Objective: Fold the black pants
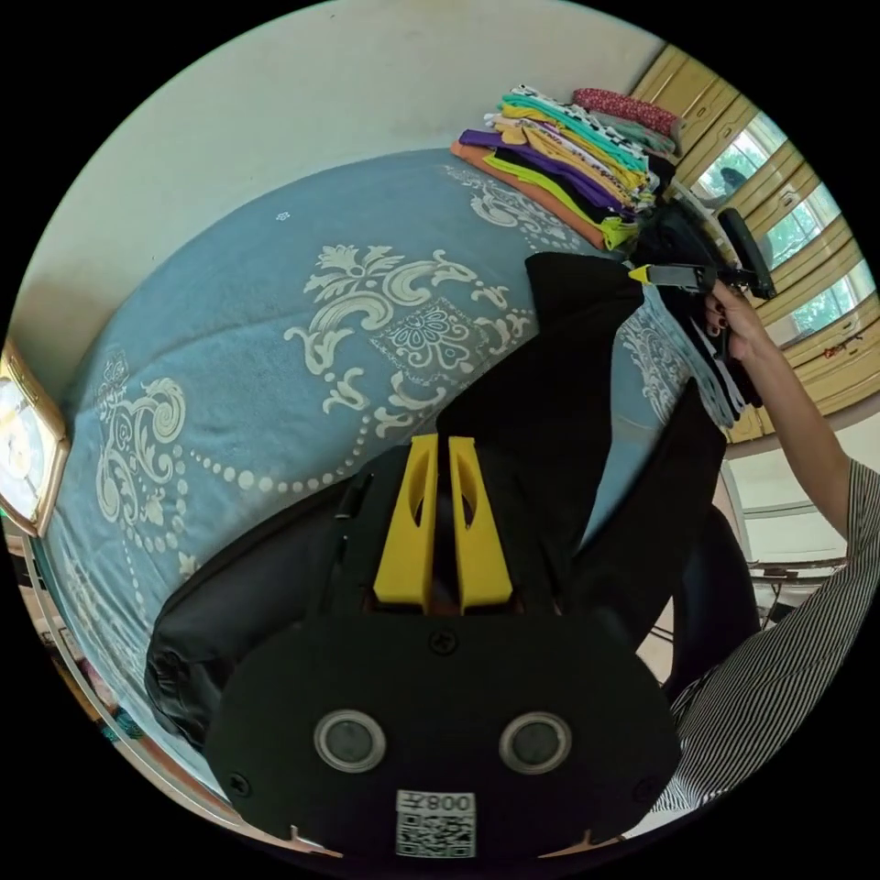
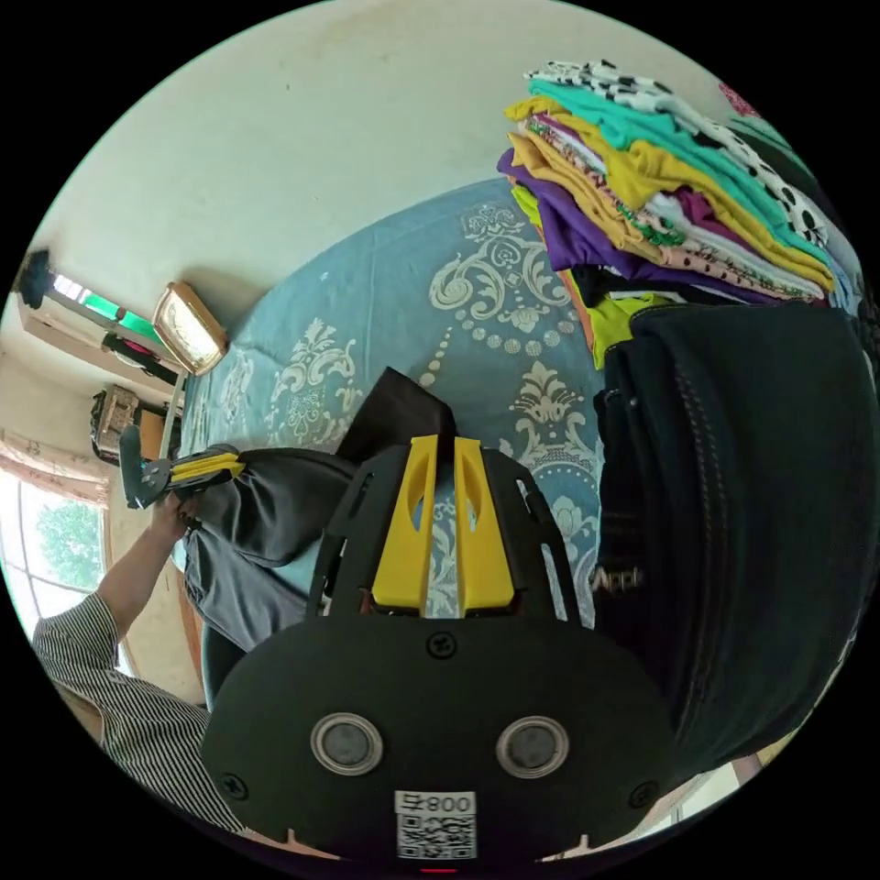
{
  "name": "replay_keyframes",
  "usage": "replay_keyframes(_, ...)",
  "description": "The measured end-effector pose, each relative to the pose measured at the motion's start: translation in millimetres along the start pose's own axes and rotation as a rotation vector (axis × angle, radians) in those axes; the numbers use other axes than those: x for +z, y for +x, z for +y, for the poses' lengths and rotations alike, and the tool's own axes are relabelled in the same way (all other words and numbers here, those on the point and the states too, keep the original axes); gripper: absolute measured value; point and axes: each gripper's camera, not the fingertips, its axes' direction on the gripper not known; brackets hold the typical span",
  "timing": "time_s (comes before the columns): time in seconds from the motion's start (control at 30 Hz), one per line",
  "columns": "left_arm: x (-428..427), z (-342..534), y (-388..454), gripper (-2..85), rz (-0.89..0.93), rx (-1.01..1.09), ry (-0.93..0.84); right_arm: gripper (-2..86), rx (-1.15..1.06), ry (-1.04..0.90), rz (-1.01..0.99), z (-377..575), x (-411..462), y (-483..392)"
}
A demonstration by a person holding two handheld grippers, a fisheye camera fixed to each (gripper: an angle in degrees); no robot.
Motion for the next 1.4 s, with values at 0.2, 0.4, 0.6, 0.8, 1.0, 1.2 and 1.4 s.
replay_keyframes(0.2, -92, 33, -3, 2.3, 0.050, 0.046, 0.187, 2.6, -0.048, 0.265, -0.230, 46, -106, -24)
replay_keyframes(0.4, -135, 17, -23, 2.7, 0.084, 0.072, 0.288, 0.8, -0.034, 0.335, -0.127, 24, -135, -45)
replay_keyframes(0.6, -54, -44, -80, 2.8, -0.010, -0.135, 0.073, 0.1, 0.102, 0.198, 0.009, -53, -78, -37)
replay_keyframes(0.8, -57, 2, -103, 3.4, 0.096, -0.205, 0.188, 0.1, -0.126, 0.002, 0.096, -57, 4, -99)
replay_keyframes(1.0, -49, 83, -152, 3.7, -0.014, -0.405, 0.128, 0.2, -0.188, -0.181, 0.297, -63, 83, -123)
replay_keyframes(1.2, -23, 105, -181, 5.7, -0.046, -0.523, 0.085, 0.3, -0.261, -0.132, 0.366, -70, 90, -145)
replay_keyframes(1.4, -28, 83, -201, 9.5, -0.161, -0.480, 0.098, 0.9, -0.176, -0.089, 0.251, -89, 72, -143)
